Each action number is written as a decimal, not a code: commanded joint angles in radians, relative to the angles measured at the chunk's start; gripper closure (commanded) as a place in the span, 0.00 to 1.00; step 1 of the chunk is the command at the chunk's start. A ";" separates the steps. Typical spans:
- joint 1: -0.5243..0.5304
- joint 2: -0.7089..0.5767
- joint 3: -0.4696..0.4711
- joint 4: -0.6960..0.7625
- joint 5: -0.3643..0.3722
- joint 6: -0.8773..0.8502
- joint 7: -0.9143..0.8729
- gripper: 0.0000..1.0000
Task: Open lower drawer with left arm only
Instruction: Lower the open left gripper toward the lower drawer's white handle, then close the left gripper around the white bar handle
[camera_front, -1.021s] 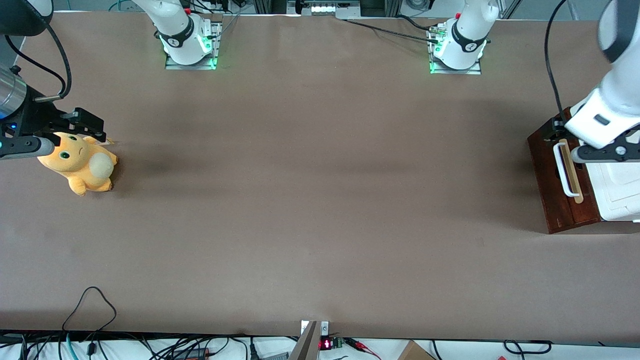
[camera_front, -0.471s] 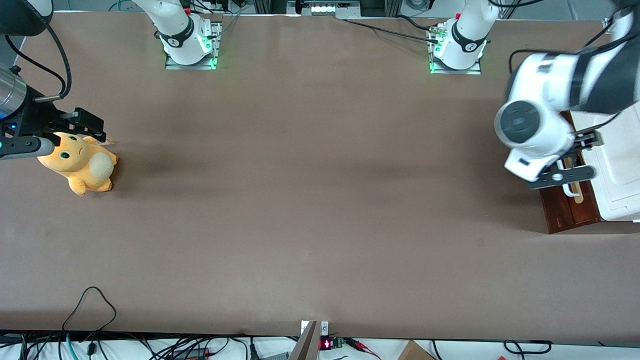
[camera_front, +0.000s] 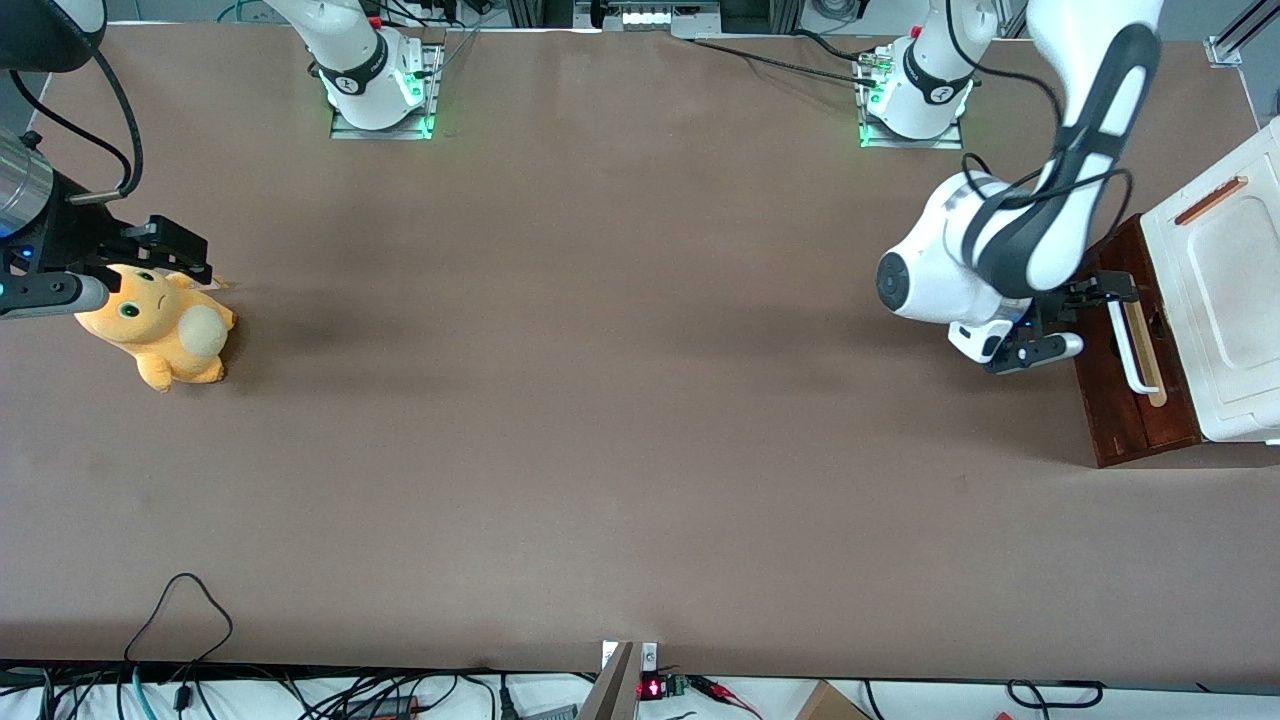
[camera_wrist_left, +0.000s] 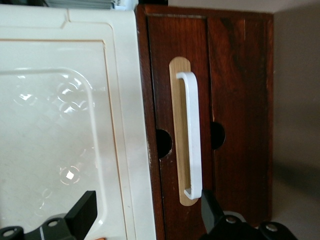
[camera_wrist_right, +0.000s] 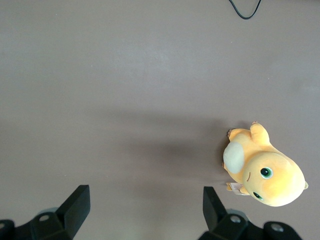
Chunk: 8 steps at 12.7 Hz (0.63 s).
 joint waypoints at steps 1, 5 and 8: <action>0.021 0.047 -0.017 -0.034 0.127 -0.042 -0.038 0.08; 0.062 0.153 -0.017 -0.029 0.272 -0.090 -0.108 0.08; 0.093 0.220 -0.017 -0.019 0.340 -0.136 -0.171 0.12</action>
